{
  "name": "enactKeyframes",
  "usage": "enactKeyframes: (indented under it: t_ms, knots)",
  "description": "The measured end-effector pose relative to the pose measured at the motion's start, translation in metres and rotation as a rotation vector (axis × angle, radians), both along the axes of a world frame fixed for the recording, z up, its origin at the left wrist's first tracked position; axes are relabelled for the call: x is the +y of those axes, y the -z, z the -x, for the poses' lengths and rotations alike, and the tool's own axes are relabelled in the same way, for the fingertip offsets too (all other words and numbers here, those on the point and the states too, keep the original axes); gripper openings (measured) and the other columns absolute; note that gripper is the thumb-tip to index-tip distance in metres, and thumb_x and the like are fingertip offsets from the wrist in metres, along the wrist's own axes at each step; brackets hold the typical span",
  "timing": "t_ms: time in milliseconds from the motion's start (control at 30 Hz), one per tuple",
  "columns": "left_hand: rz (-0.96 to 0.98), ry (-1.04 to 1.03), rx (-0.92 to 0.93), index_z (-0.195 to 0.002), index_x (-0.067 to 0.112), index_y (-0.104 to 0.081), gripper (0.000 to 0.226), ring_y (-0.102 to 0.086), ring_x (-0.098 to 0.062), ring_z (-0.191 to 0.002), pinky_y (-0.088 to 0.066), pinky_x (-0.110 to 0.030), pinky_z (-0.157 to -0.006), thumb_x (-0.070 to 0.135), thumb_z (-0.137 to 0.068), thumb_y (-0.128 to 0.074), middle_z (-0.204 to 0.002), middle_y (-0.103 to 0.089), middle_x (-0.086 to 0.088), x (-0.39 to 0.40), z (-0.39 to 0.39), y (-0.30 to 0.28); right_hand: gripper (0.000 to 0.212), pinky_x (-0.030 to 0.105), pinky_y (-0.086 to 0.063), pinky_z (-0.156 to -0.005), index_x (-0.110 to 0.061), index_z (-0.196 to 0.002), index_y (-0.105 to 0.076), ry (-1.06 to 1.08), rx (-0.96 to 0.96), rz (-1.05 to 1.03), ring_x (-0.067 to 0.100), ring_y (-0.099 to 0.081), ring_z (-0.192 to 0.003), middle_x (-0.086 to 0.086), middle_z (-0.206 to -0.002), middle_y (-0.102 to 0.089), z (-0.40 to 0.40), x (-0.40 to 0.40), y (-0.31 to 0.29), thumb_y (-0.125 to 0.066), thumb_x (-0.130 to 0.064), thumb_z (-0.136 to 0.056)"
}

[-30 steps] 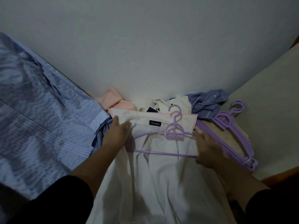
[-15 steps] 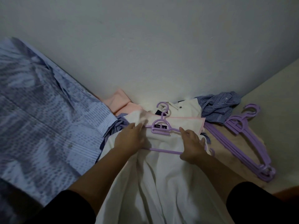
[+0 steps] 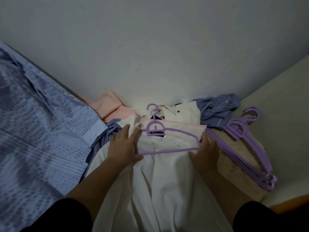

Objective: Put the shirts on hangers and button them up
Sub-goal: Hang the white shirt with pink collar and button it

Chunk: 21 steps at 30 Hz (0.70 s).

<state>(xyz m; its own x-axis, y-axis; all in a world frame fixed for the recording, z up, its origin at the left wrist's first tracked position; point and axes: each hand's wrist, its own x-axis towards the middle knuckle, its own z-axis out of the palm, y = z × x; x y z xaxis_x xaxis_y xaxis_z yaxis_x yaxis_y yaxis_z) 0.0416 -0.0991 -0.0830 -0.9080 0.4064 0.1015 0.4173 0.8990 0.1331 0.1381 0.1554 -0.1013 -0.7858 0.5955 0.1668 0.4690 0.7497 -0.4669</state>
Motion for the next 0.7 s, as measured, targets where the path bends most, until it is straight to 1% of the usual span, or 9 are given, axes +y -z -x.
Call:
enactKeyframes:
  t_ms: [67, 167, 300, 333, 400, 467, 533, 600, 700]
  knots:
    - [0.018, 0.014, -0.006, -0.15, 0.038, -0.011, 0.116, -0.02, -0.033, -0.141, -0.02, -0.054, -0.113, 0.061, -0.058, -0.079, -0.157, -0.012, -0.01, 0.002, 0.003, 0.005, 0.078, 0.046, -0.037, -0.098, -0.007, -0.135, -0.04, 0.134, -0.013, 0.187, 0.037, -0.04, -0.122, 0.019, -0.132, -0.043, -0.007, 0.003, 0.005, -0.078, -0.02, -0.068]
    - [0.006, 0.015, -0.02, -0.15, 0.034, -0.014, 0.117, -0.026, -0.032, -0.136, -0.026, -0.051, -0.111, 0.057, -0.057, -0.081, -0.153, -0.018, -0.009, 0.003, 0.007, 0.007, 0.066, 0.038, -0.044, -0.088, -0.004, -0.125, -0.042, 0.157, 0.061, 0.56, 0.034, -0.054, -0.109, 0.012, -0.114, -0.052, -0.007, 0.005, 0.013, -0.077, -0.015, -0.07]
    - [-0.057, 0.056, -0.03, -0.149, 0.028, -0.025, 0.116, -0.034, -0.03, -0.124, -0.034, -0.045, -0.104, 0.055, -0.052, -0.083, -0.145, -0.031, -0.01, -0.007, 0.013, 0.005, 0.027, 0.031, -0.046, -0.073, -0.007, -0.095, -0.056, 0.179, -0.065, 0.908, 0.024, -0.058, -0.082, 0.011, -0.098, -0.059, 0.003, 0.005, 0.013, -0.074, -0.016, -0.078]
    - [-0.075, 0.068, -0.034, -0.148, 0.028, -0.028, 0.114, -0.034, -0.028, -0.124, -0.033, -0.043, -0.104, 0.056, -0.052, -0.082, -0.144, -0.032, -0.008, -0.011, 0.014, 0.003, 0.026, 0.032, -0.049, -0.071, -0.003, -0.095, -0.06, 0.188, -0.074, 0.984, 0.025, -0.06, -0.082, 0.014, -0.098, -0.063, 0.006, 0.008, 0.017, -0.075, -0.015, -0.077]
    - [-0.112, 0.107, -0.051, -0.148, 0.03, -0.03, 0.111, -0.032, -0.025, -0.124, -0.031, -0.04, -0.103, 0.058, -0.053, -0.081, -0.144, -0.033, -0.005, -0.021, 0.016, -0.001, 0.04, 0.038, -0.054, -0.08, 0.001, -0.109, -0.063, 0.228, -0.055, 1.091, 0.032, -0.062, -0.095, 0.017, -0.108, -0.065, 0.008, 0.013, 0.024, -0.078, -0.012, -0.073]
    - [-0.131, 0.154, -0.063, -0.147, 0.031, -0.032, 0.109, -0.031, -0.024, -0.125, -0.029, -0.038, -0.103, 0.062, -0.054, -0.08, -0.143, -0.035, -0.004, -0.031, 0.019, -0.007, 0.041, 0.045, -0.052, -0.09, 0.001, -0.113, -0.064, 0.221, -0.037, 1.056, 0.033, -0.061, -0.101, 0.017, -0.111, -0.065, 0.01, 0.019, 0.03, -0.076, -0.007, -0.074]
    - [-0.136, 0.188, -0.078, -0.145, 0.032, -0.034, 0.106, -0.03, -0.024, -0.126, -0.026, -0.037, -0.103, 0.064, -0.055, -0.079, -0.143, -0.035, -0.003, -0.038, 0.022, -0.012, 0.043, 0.048, -0.05, -0.093, -0.002, -0.114, -0.065, 0.21, -0.022, 1.036, 0.034, -0.06, -0.101, 0.018, -0.112, -0.065, 0.012, 0.025, 0.033, -0.076, -0.01, -0.073]
    - [-0.138, 0.202, -0.105, -0.145, 0.035, -0.033, 0.104, -0.028, -0.022, -0.128, -0.026, -0.037, -0.104, 0.066, -0.056, -0.077, -0.145, -0.032, -0.001, -0.043, 0.023, -0.015, 0.05, 0.045, -0.051, -0.091, -0.012, -0.117, -0.064, 0.228, -0.023, 0.953, 0.033, -0.06, -0.103, 0.014, -0.115, -0.064, 0.014, 0.032, 0.039, -0.078, -0.027, -0.072]
    - [-0.151, 0.214, -0.128, -0.144, 0.04, -0.031, 0.102, -0.027, -0.019, -0.129, -0.028, -0.039, -0.106, 0.073, -0.056, -0.071, -0.146, -0.031, 0.005, -0.047, 0.022, -0.018, 0.063, 0.044, -0.045, -0.098, -0.023, -0.128, -0.055, 0.189, -0.238, 0.698, 0.035, -0.053, -0.114, 0.013, -0.127, -0.057, 0.017, 0.044, 0.05, -0.067, -0.054, -0.075]
